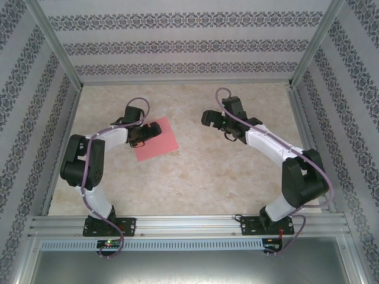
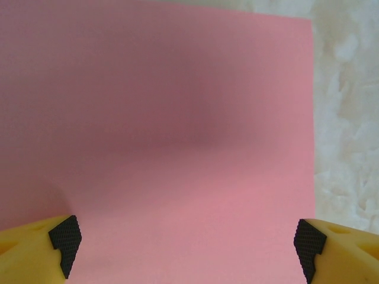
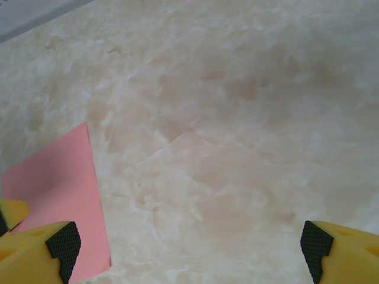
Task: Fold a paper plane with a square sheet of paper (pick it up from the middle)
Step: Move the square sheet of paper to the center of the table.
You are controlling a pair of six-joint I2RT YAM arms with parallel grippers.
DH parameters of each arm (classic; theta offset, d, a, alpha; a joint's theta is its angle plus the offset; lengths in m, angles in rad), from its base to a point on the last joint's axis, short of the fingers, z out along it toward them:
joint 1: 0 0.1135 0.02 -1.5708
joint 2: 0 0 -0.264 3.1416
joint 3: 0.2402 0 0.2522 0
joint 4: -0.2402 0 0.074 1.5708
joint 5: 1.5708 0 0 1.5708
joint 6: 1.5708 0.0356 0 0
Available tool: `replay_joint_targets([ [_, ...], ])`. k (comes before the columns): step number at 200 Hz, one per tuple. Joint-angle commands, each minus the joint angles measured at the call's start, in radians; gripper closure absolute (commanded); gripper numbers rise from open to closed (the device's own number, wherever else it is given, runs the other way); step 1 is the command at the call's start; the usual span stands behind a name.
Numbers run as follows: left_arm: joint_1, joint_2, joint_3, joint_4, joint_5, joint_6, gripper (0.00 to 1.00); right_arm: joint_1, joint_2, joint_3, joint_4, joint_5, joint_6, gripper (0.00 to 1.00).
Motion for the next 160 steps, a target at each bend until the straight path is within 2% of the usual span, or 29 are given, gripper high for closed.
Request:
replay_joint_targets([
  [1, -0.049, 0.034, 0.029, -0.068, 0.038, -0.035, 0.06, 0.012, 0.023, 0.037, -0.025, -0.013, 0.019, 0.02],
  [40, -0.161, 0.099, 0.026, -0.072, 0.124, -0.123, 0.06, 0.012, 0.032, 0.031, -0.043, 0.003, 0.03, 0.02],
  [84, -0.272, 0.117, 0.012, 0.094, 0.317, -0.287, 0.07, 0.0, 0.019, 0.022, -0.113, 0.058, 0.065, 0.02],
  [99, -0.259, 0.09, 0.031, 0.118, 0.363, -0.306, 0.06, -0.002, 0.019, 0.022, -0.14, 0.071, 0.08, 0.03],
  [124, -0.185, 0.002, 0.089, 0.04, 0.355, -0.243, 0.02, 0.023, 0.029, 0.043, -0.181, 0.072, 0.094, 0.05],
  [160, -0.033, -0.136, 0.107, -0.127, 0.253, -0.136, 0.0, 0.138, 0.127, 0.142, -0.277, 0.081, 0.111, 0.07],
])
